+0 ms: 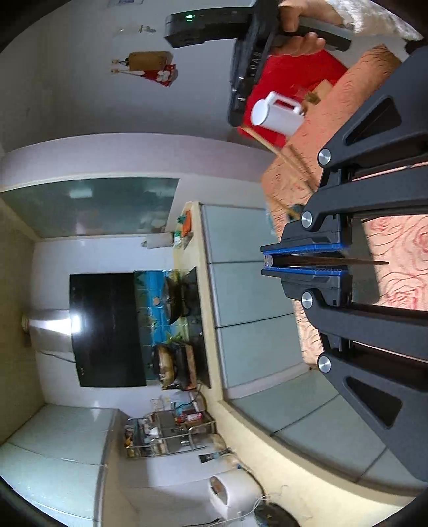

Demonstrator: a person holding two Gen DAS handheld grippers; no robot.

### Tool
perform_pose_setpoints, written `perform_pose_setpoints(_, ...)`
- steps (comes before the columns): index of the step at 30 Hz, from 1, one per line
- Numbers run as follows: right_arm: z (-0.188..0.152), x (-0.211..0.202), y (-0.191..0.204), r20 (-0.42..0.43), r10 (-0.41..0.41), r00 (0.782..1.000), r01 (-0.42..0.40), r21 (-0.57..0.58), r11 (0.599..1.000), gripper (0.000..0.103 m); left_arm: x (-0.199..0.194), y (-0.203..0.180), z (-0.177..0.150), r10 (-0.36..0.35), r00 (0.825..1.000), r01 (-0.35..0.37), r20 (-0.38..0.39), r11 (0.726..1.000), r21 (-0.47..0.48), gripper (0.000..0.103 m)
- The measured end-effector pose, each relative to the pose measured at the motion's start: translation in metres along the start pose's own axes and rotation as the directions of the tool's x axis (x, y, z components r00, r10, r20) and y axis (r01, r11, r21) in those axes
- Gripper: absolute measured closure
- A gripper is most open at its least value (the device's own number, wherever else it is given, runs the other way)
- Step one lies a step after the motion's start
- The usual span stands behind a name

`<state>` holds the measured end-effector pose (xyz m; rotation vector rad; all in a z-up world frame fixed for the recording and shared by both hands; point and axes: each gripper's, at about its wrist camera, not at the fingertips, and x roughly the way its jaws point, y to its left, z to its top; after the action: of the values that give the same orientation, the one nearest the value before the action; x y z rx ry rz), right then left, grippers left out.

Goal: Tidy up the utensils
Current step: 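Lower the chopsticks into the holder and open both tools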

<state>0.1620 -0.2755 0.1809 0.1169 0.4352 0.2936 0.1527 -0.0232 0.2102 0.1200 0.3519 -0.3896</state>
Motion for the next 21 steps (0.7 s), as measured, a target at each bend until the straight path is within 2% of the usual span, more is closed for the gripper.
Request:
perform_pose_setpoints(6, 0.012, 0.028, -0.005, -0.016, -0.028, 0.999, 0.028, 0.012, 1.0, 0.097, 0.026, 0.003, 0.032, 0.035, 0.999, -0.034, 0.031, 0.999, -0.026, 0.096)
perform_pose_setpoints(10, 0.014, 0.045, -0.007, -0.026, -0.026, 0.999, 0.027, 0.023, 0.999, 0.097, 0.049, 0.003, 0.039, 0.053, 0.998, -0.052, 0.027, 0.998, -0.043, 0.096)
perform_pose_setpoints(14, 0.01, 0.063, -0.006, -0.07, -0.017, 0.997, 0.019, 0.028, 0.999, 0.097, 0.074, 0.004, 0.032, 0.068, 0.998, -0.068, 0.004, 0.996, -0.049, 0.096)
perform_pose_setpoints(21, -0.012, 0.093, 0.0, -0.154, -0.018, 0.988, 0.021, 0.022, 1.0, 0.097, 0.115, 0.011, -0.002, 0.074, 0.994, -0.079, -0.084, 0.995, -0.065, 0.096)
